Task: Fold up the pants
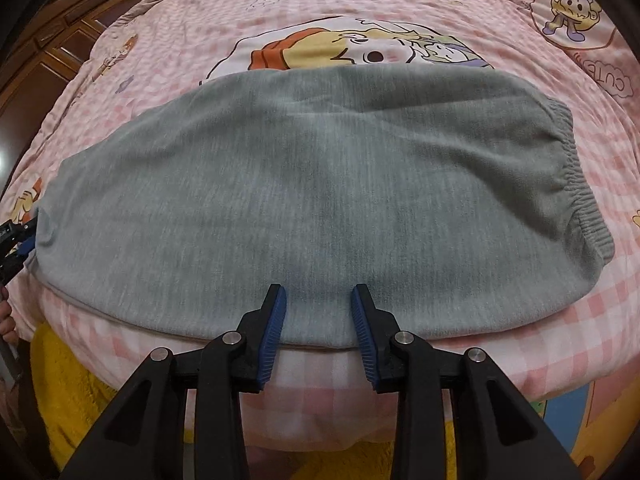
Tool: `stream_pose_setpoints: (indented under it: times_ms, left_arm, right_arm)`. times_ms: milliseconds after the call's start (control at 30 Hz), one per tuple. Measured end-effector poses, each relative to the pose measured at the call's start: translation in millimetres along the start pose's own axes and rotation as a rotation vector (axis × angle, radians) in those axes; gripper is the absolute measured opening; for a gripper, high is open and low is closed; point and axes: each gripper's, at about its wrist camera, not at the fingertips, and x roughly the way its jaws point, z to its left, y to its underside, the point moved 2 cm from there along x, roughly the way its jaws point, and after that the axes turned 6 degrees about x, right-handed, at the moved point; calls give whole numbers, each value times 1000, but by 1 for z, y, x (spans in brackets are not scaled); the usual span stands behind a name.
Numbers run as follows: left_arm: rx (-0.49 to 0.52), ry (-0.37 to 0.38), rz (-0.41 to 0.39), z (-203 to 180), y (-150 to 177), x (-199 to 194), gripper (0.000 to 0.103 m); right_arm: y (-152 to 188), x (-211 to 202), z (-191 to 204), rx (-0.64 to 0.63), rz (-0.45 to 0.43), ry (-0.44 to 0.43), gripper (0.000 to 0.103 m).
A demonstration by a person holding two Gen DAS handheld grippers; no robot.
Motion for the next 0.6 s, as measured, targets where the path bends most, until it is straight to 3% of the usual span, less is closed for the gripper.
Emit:
stream_pose_setpoints:
  times_ms: [200,367,467,600]
  left_arm:
    - [7,-44,3,7,-5,-37,6]
    - [32,-141,29,25,-13,-52,6]
    - [54,-251,56,35,-12,-50,6]
    - [-11,-204,69,50,-6,-53,6]
  right_arm:
    - [0,-2,0,-11,-10,-9,35]
    - [1,-2,1,-23,-24,-8,36]
    - [1,-2,2,-28,-24,-5,36]
    - [1,-3,1,-29,-24,-2,36]
